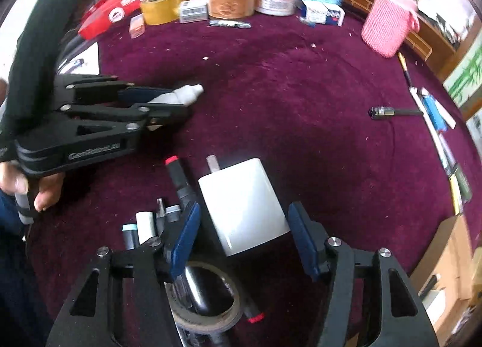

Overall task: Organize rigid objects
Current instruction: 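Grasp the small white dropper bottle with the left tool while the right grasps the white power bank, then carry the dropper bottle and power bank into the tray and release both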

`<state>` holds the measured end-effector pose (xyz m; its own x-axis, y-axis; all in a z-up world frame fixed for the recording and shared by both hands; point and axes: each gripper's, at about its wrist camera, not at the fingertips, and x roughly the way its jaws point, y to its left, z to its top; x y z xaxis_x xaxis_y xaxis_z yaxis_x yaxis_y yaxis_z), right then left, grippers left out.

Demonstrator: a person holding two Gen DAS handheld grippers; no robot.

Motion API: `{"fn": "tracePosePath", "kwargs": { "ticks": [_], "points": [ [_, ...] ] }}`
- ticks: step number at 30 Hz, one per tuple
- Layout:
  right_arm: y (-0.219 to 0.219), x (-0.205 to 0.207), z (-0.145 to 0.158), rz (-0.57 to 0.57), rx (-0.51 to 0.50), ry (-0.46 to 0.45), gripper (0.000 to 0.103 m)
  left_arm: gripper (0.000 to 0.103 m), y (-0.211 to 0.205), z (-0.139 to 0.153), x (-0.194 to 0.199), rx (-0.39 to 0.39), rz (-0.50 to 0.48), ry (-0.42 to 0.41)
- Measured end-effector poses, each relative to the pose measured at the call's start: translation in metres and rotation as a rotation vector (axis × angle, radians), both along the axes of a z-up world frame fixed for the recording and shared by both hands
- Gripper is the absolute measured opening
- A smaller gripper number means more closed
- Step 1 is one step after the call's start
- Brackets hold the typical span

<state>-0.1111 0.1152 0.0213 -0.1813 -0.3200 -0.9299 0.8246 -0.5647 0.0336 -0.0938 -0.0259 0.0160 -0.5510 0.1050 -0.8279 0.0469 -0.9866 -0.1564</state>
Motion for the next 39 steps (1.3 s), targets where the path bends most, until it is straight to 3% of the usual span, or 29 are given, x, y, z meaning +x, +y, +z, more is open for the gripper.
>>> {"fn": "tracePosePath", "kwargs": {
  "ticks": [3, 6, 12, 17, 24, 28, 31, 39],
  "points": [
    [0.007, -0.008, -0.006, -0.066, -0.032, -0.019, 0.049, 0.024, 0.001, 0.0, 0.0, -0.006, -0.002, 0.0],
    [0.002, -0.001, -0.016, -0.11, 0.013, 0.06, 0.048, 0.024, 0.003, 0.0, 0.0, -0.025, -0.008, 0.002],
    [0.005, 0.018, -0.01, -0.25, -0.04, 0.155, 0.043, 0.023, 0.002, 0.0, 0.001, -0.018, -0.007, 0.012],
    [0.031, 0.027, 0.011, -0.367, -0.177, 0.156, 0.043, 0.023, -0.002, 0.001, 0.003, 0.054, -0.015, 0.012],
    [0.075, 0.042, 0.023, -0.469, -0.387, 0.143, 0.043, 0.023, 0.006, 0.009, 0.008, 0.066, -0.046, 0.052],
    [0.092, 0.037, 0.029, -0.515, -0.429, 0.168, 0.043, 0.023, 0.011, 0.018, 0.012, 0.057, -0.057, 0.097],
    [0.101, 0.034, 0.031, -0.538, -0.469, 0.163, 0.043, 0.023, 0.017, 0.024, 0.015, 0.039, -0.065, 0.131],
    [0.099, 0.035, 0.031, -0.55, -0.433, 0.209, 0.043, 0.023, 0.037, 0.032, 0.022, -0.102, -0.055, 0.208]
  ]
}}
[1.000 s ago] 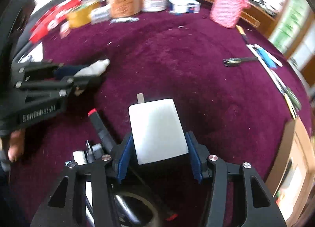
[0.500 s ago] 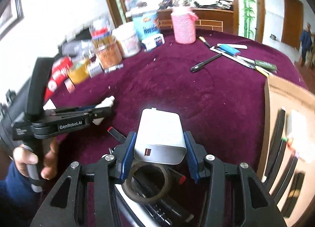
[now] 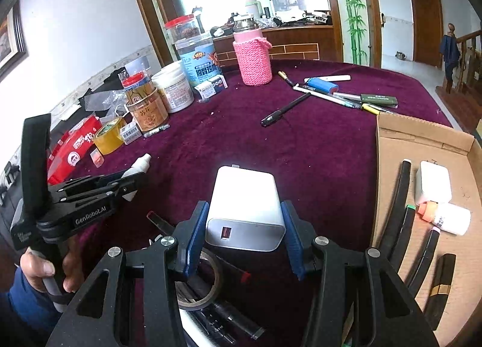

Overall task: Organize rigid objects
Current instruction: 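Carry the dropper bottle and power bank into the tray and release both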

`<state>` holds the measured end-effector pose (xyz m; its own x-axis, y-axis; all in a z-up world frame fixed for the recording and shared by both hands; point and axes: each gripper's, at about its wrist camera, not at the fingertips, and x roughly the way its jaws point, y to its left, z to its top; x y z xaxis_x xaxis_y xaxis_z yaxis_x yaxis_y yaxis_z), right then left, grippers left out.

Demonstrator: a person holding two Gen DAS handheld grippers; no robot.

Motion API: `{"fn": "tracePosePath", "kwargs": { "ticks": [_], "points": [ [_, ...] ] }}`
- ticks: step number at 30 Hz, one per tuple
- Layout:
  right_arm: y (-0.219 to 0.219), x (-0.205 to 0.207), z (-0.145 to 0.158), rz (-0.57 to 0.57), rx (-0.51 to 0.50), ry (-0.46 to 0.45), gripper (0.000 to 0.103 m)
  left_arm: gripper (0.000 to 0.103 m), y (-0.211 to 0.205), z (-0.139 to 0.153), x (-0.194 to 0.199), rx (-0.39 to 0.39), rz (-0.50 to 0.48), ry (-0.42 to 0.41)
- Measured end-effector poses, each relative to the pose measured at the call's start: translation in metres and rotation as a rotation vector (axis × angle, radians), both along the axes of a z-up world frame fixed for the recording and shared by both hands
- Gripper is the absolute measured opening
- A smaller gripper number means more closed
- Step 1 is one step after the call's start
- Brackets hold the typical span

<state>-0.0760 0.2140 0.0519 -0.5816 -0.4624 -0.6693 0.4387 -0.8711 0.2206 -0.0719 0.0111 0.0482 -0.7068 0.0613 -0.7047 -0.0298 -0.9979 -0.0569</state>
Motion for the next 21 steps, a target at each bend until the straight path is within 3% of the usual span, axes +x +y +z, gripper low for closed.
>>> {"fn": "tracePosePath", "kwargs": {
  "ticks": [21],
  "points": [
    [0.058, 0.019, 0.019, -0.146, -0.109, 0.022, 0.043, 0.024, 0.038, 0.027, 0.028, -0.186, -0.017, 0.199]
  ]
}}
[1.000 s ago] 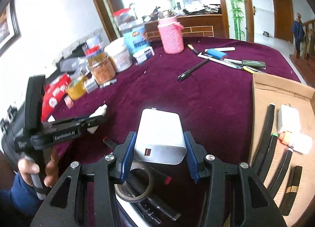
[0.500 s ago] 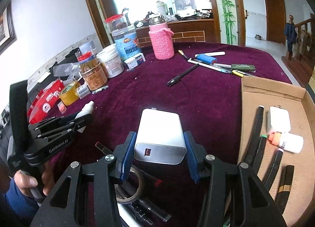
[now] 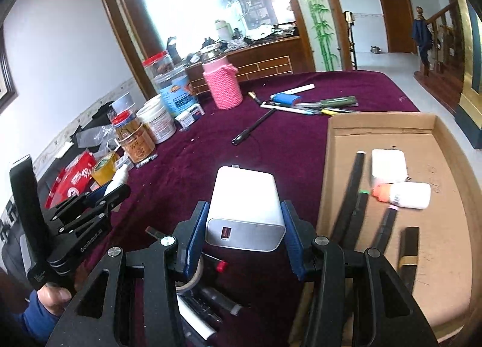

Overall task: Organize rigid objects
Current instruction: 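Carry the dropper bottle and power bank into the tray and release both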

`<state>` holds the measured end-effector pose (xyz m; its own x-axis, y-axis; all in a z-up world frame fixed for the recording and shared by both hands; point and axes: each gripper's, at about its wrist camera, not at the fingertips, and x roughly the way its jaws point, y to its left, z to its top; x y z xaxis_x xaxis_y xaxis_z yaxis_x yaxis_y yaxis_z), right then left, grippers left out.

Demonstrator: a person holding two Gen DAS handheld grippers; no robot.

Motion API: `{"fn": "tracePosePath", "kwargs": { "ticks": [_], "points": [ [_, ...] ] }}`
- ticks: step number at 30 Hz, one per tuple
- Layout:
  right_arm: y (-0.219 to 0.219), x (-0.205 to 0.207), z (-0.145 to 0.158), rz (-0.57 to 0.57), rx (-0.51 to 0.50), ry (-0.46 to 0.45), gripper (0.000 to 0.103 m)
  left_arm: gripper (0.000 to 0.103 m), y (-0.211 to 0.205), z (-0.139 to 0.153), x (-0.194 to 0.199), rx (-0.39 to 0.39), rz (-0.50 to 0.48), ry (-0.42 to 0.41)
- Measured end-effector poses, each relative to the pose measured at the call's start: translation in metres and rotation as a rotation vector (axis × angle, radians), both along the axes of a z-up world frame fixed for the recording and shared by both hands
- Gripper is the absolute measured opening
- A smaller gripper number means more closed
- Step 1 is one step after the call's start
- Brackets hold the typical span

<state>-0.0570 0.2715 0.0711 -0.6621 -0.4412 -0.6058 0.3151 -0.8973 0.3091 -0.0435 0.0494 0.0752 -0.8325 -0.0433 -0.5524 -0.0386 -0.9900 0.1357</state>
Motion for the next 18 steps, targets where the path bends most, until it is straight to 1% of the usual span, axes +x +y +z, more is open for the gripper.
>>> {"fn": "tracePosePath", "kwargs": {
  "ticks": [7, 13, 16, 18],
  "points": [
    [0.015, 0.003, 0.003, -0.031, -0.015, 0.008, 0.043, 0.023, 0.01, 0.004, 0.008, -0.035, -0.005, 0.023],
    [0.028, 0.006, 0.006, -0.055, -0.027, 0.015, 0.043, 0.023, 0.017, 0.007, 0.011, -0.049, -0.01, 0.023],
    [0.036, 0.008, 0.008, -0.069, -0.031, 0.024, 0.043, 0.024, 0.021, 0.011, 0.012, -0.044, -0.018, 0.018],
    [0.046, 0.007, 0.012, -0.085, -0.033, 0.032, 0.043, 0.023, 0.024, 0.015, 0.013, -0.024, -0.032, 0.005]
  ]
}}
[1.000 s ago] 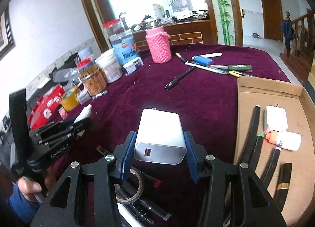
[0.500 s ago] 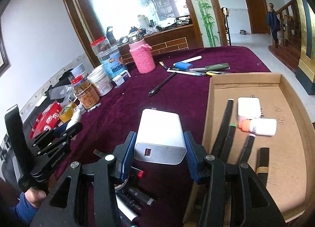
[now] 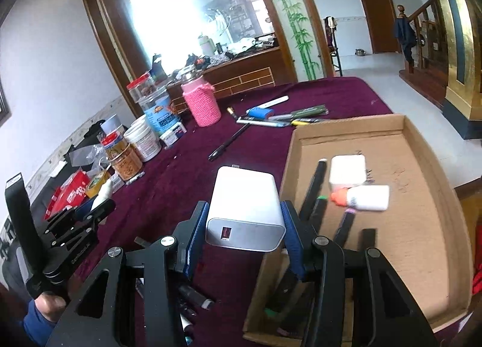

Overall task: Organize rigid objects
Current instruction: 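Carry the dropper bottle and power bank into the tray and release both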

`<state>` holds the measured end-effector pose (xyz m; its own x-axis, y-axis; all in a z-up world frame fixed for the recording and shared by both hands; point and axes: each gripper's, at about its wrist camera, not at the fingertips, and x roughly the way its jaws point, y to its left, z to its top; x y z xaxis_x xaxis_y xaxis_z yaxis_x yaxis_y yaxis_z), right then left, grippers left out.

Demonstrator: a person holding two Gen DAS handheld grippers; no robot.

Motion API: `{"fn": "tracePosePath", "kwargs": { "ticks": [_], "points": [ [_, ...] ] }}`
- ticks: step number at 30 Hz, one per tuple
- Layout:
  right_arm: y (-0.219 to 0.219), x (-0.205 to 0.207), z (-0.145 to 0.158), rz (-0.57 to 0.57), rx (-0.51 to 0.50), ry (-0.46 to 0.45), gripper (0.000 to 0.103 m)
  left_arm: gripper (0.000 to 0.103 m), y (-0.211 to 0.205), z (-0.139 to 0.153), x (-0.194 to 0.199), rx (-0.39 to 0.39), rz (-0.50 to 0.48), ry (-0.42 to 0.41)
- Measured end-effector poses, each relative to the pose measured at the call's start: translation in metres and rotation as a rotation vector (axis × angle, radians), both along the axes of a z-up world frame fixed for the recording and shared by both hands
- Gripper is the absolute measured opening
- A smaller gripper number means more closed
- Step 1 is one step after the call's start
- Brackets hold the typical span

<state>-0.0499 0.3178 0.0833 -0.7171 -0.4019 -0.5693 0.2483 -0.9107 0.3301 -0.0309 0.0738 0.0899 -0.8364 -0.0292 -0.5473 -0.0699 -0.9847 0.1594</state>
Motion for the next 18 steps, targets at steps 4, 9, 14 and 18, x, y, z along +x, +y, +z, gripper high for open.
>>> {"fn": "tracePosePath", "kwargs": {
  "ticks": [4, 9, 14, 18],
  "points": [
    [0.023, -0.005, 0.007, -0.048, -0.002, 0.014, 0.043, 0.023, 0.015, 0.011, 0.0, 0.063, -0.055, -0.031],
    [0.064, -0.017, 0.004, -0.18, 0.013, 0.006, 0.043, 0.023, 0.053, 0.018, -0.008, 0.168, -0.17, -0.129],
    [0.094, -0.02, -0.007, -0.255, 0.017, -0.025, 0.043, 0.023, 0.11, 0.018, -0.018, 0.222, -0.296, -0.222],
    [0.11, -0.022, -0.015, -0.323, 0.076, -0.055, 0.043, 0.023, 0.159, 0.004, -0.027, 0.26, -0.378, -0.308]
  ]
}}
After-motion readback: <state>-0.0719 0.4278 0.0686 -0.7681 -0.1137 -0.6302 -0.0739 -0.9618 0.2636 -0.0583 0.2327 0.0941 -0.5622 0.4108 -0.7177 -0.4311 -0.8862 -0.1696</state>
